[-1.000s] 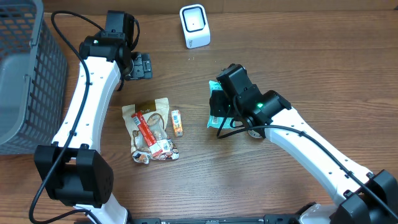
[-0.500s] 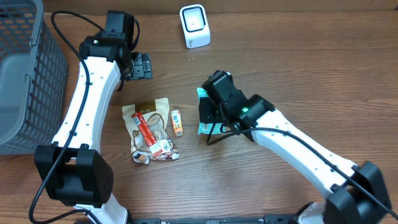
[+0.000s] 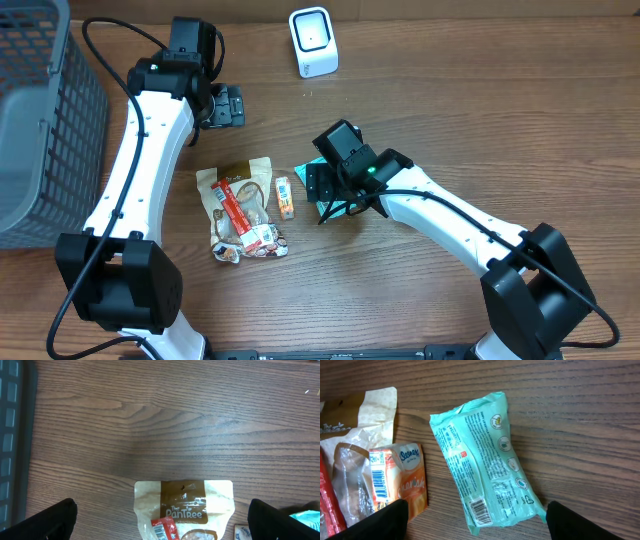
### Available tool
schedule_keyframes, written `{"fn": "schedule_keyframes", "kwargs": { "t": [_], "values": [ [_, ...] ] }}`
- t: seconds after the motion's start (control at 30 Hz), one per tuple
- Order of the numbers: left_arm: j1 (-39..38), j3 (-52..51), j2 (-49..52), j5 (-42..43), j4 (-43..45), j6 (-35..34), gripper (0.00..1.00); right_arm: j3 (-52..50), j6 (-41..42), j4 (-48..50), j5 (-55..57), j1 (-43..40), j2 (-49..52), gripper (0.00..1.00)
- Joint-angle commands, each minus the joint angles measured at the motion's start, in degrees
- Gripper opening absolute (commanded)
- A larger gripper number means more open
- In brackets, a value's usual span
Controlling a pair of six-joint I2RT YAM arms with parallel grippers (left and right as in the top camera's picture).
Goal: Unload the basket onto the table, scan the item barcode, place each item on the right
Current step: 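Carry the teal pack left and lower it beside the Kleenex pack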
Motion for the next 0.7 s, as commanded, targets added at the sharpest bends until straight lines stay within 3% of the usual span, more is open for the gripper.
{"fn": "schedule_keyframes", "kwargs": {
  "t": [0.0, 0.03, 0.1, 0.13, 0.67],
  "values": [
    [-0.11, 0.90, -0.87, -0.76, 0.04, -0.20, 1.00, 1.29, -0.02, 0.42, -0.13, 0.15, -0.11, 0.82],
    [-0.11, 0.90, -0.87, -0.76, 0.04, -0.20, 1.00, 1.29, -0.02, 0.35, -0.17, 0.15, -0.11, 0.73],
    [-0.11, 0.90, -0.87, -0.76, 0.04, -0.20, 1.00, 1.27, 0.04, 0.24, -0.68, 0.15, -0.11, 0.43],
    [-0.11, 0.90, -0.87, -0.76, 0.04, -0.20, 0.99, 1.18, 0.48, 0.26, -1.14, 0.15, -0.11, 0.37],
    [-0.11, 0.90, -0.87, -0.76, 0.04, -0.20, 1.00, 1.07, 9.53, -0.09, -7.43, 0.20, 8.35, 0.35]
  ]
}}
